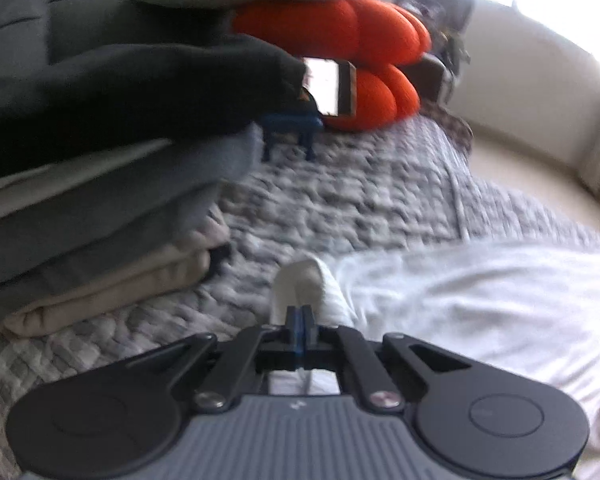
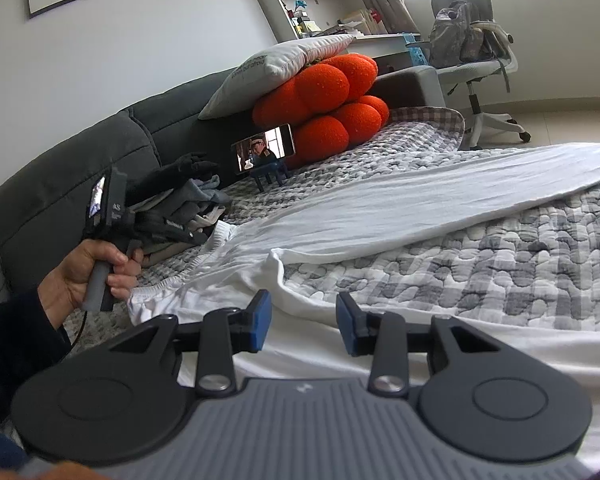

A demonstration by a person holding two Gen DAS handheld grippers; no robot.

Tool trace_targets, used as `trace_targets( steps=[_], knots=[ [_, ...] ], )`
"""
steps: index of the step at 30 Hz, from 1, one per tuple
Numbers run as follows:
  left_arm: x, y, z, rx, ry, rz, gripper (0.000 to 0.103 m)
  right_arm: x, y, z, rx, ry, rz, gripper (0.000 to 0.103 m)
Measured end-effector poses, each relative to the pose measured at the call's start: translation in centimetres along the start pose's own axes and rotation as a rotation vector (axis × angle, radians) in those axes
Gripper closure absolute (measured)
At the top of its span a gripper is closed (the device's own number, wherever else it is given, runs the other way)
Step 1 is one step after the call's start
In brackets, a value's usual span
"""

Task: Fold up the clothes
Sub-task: 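Close the left gripper firmly on the white waistband edge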

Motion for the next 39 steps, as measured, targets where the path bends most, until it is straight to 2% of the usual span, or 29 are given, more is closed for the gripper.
trace_targets(
  steps=[3, 7, 9, 13, 14, 15, 21, 25, 28, 29, 31, 34, 39],
  knots=[
    [0.4, 0.3, -0.1, 0.022, -0.002, 0.022, 0.103, -0.1, 0.0, 0.1, 0.002, 0.002, -0.002, 0.063],
    [-0.2, 0.8, 0.0, 0.078, 0.035, 0.058, 0.101, -0.3, 0.2, 0.1, -0.001, 0.003, -0.01, 0.063],
    [-0.5, 1.2, 0.2, 0.115, 0.049, 0.079, 0.091, -0.3, 0.2, 0.1, -0.001, 0.007, -0.011, 0.063],
    [-0.6, 0.8, 0.2, 0.111, 0.049, 0.113, 0.086, -0.4, 0.2, 0.1, 0.004, 0.012, -0.006, 0.063],
    [-0.7, 0.6, 0.2, 0.108, 0.053, 0.125, 0.077, -0.4, 0.2, 0.1, 0.005, 0.013, -0.005, 0.063],
    [-0.9, 0.4, 0.2, 0.107, 0.055, 0.13, 0.064, -0.5, 0.1, 0.1, 0.001, 0.013, -0.004, 0.063],
    [-1.9, -0.3, -0.3, 0.091, 0.056, 0.124, 0.043, -0.5, 0.0, 0.4, -0.003, 0.019, -0.006, 0.063],
    [-2.8, -0.9, 0.4, 0.061, 0.085, 0.127, 0.047, -0.5, -0.2, 0.4, -0.008, 0.017, -0.005, 0.063],
    [-3.0, -1.0, 0.5, 0.057, 0.075, 0.117, 0.067, -0.5, -0.3, 0.4, -0.009, 0.017, 0.001, 0.063],
    [-3.1, -1.0, 0.5, 0.056, 0.078, 0.114, 0.084, -0.5, -0.4, 0.4, -0.011, 0.018, 0.002, 0.063],
    [-3.1, -1.1, 0.6, 0.045, 0.08, 0.104, 0.086, -0.5, -0.4, 0.4, -0.013, 0.02, 0.003, 0.063],
    [-2.7, -1.1, 0.7, 0.014, 0.056, 0.078, 0.095, -0.5, -0.6, 0.5, -0.02, 0.019, 0.006, 0.063],
    [-1.7, -0.1, -0.4, 0.034, -0.031, -0.05, 0.098, -0.4, -0.7, 0.4, -0.038, 0.017, 0.007, 0.063]
  ],
)
Point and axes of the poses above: each gripper's, at about its wrist camera, not at the fingertips, and x roughly against the way its jaws point, y to its left, z to its underside, the point moved 5 cm from there along -x, roughly the way its jaws point, and after that the axes turned 6 degrees about z, right-handed, at the moved point
